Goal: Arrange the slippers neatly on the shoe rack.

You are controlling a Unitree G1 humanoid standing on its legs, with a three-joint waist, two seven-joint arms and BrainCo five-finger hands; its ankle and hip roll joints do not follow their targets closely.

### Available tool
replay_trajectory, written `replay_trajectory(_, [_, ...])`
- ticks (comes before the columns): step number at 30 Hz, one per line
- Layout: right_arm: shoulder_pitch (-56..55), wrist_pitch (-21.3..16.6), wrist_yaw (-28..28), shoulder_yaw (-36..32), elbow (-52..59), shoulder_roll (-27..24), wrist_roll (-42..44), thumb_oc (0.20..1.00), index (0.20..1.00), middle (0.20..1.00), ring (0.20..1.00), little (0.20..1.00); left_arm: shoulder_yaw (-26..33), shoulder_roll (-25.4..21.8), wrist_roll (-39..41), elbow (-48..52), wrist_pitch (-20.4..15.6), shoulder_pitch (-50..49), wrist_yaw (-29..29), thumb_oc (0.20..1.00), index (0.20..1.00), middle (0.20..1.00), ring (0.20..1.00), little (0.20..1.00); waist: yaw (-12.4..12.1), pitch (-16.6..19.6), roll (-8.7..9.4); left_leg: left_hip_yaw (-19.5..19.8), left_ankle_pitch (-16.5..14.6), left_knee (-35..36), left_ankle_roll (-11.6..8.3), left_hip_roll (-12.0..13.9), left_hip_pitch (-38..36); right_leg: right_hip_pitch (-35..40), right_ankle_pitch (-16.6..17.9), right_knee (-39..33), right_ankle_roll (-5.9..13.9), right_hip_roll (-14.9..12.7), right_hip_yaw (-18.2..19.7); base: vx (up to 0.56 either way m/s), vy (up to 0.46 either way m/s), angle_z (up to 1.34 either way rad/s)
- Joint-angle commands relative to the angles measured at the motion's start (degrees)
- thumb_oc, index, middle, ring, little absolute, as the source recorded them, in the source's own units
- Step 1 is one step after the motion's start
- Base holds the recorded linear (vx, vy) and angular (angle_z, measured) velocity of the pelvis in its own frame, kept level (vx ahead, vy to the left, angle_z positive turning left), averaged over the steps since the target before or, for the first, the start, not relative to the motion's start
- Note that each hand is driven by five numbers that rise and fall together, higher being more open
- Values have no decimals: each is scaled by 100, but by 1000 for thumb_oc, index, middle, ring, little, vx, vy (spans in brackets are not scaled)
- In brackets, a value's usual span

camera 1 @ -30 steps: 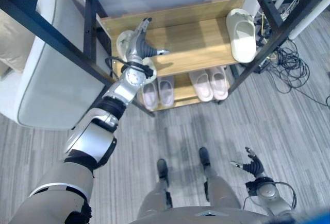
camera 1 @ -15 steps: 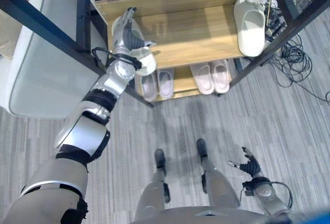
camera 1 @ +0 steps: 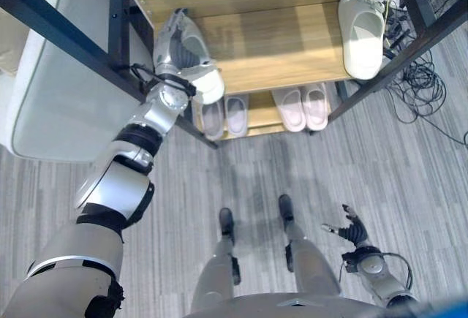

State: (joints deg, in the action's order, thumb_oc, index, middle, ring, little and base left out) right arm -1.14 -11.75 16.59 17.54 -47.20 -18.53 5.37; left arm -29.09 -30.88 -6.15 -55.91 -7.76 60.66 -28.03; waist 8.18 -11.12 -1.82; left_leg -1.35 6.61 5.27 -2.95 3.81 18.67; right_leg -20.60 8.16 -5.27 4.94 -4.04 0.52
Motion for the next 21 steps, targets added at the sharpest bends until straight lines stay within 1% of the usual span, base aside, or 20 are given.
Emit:
replay_trajectory(1, [43,-173,131,14,20,-109,69,1000,1000,1000,1000,1000,155,-246,56,-470,-114,770,-323,1000,1000,1000,1000,1000,-168,42,131,223,-302,-27,-141,-59,-68,50,-167,27,447,-316,-162,0,0,0])
replay_trajectory(6, [162,-165,189,146,-102,-118,-56,1000,1000,1000,1000,1000,152,-265,157,-618,-130,865,-360,1000,1000,1000,1000,1000,-177,50,172,226,-305,-27,-137,-57,-44,12,-158,27,450,-312,-159,0,0,0])
replay_trajectory(12, [236,-145,224,131,-247,-133,-53,1000,1000,1000,1000,1000,140,-295,113,-591,-105,921,-411,1000,1000,1000,1000,1000,-183,29,220,214,-309,-27,-132,-49,-11,-29,-144,27,455,-316,-169,0,0,0])
replay_trajectory(15, [343,-142,249,212,-354,-110,-65,1000,1000,1000,1000,1000,56,-255,10,-857,-60,967,-421,1000,1000,1000,1000,1000,-185,16,247,214,-310,-27,-134,-46,13,-59,-134,27,461,-310,-181,0,0,0])
replay_trajectory(18, [460,-144,306,328,-467,-86,-94,1000,1000,1000,1000,1000,106,-193,188,-1262,-22,1047,-382,1000,1000,1000,1000,1000,-163,25,286,182,-307,-27,-139,-25,47,-108,-125,27,466,-295,-168,0,0,0])
replay_trajectory(19, [473,-138,305,346,-493,-82,-95,1000,1000,1000,1000,1000,99,-213,208,-1378,8,1047,-330,815,815,815,815,815,-160,34,287,172,-309,-27,-140,-21,54,-121,-118,27,468,-295,-171,0,0,0])
replay_trajectory(21, [488,-135,315,358,-523,-70,-94,1000,1000,1000,1000,1000,128,-193,253,-1505,25,1034,-290,282,282,282,282,282,-157,40,292,160,-313,-27,-140,-18,56,-128,-115,27,468,-295,-173,0,0,0])
